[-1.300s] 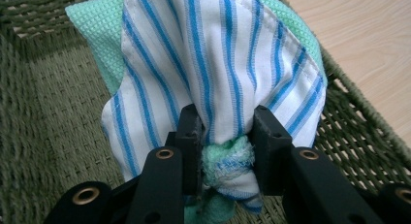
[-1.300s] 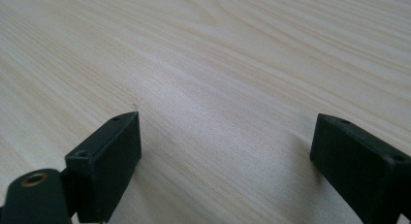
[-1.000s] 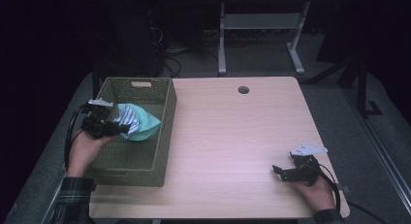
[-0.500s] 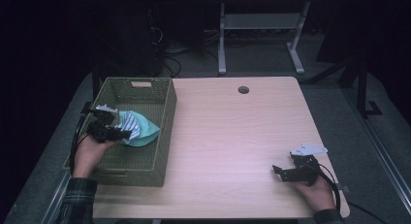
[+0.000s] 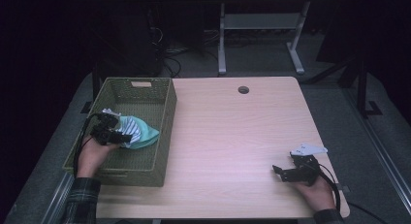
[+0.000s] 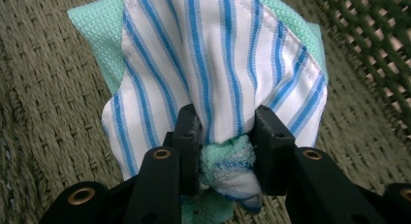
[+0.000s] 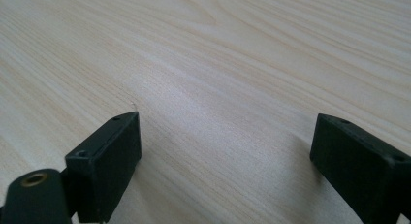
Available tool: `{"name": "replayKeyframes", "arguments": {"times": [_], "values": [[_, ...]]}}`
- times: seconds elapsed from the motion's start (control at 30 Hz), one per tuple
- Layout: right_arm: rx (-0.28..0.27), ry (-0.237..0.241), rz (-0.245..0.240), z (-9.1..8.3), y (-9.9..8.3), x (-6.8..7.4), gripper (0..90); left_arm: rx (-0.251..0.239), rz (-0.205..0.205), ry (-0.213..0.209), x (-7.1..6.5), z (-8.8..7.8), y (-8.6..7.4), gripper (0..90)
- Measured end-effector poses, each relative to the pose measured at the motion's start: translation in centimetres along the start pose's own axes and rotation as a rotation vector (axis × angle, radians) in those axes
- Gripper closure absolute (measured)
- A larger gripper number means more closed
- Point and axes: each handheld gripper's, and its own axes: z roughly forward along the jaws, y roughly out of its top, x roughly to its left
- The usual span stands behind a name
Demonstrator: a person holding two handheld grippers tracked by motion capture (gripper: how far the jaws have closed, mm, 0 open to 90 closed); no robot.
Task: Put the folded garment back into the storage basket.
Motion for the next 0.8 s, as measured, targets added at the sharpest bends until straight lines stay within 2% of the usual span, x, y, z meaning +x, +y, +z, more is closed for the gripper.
{"name": "replayKeyframes", "arguments": {"times": [0.2,0.4,0.7,0.8], "values": [[0.0,0.0,0.001,0.0,0.0,0.0,10.6,0.055,0.015,0.031,-0.11,0.66,-0.01,60.6],[-0.001,0.0,0.002,0.0,0.0,0.01,10.6,0.074,0.025,0.031,-0.18,0.99,-0.09,51.8],[-0.001,0.0,0.001,0.0,0.0,0.0,10.7,0.055,0.024,0.064,-0.04,0.96,-0.05,28.7],[-0.001,0.0,0.001,0.0,0.0,0.0,10.7,0.041,0.01,0.054,0.09,0.82,-0.01,22.9]]}}
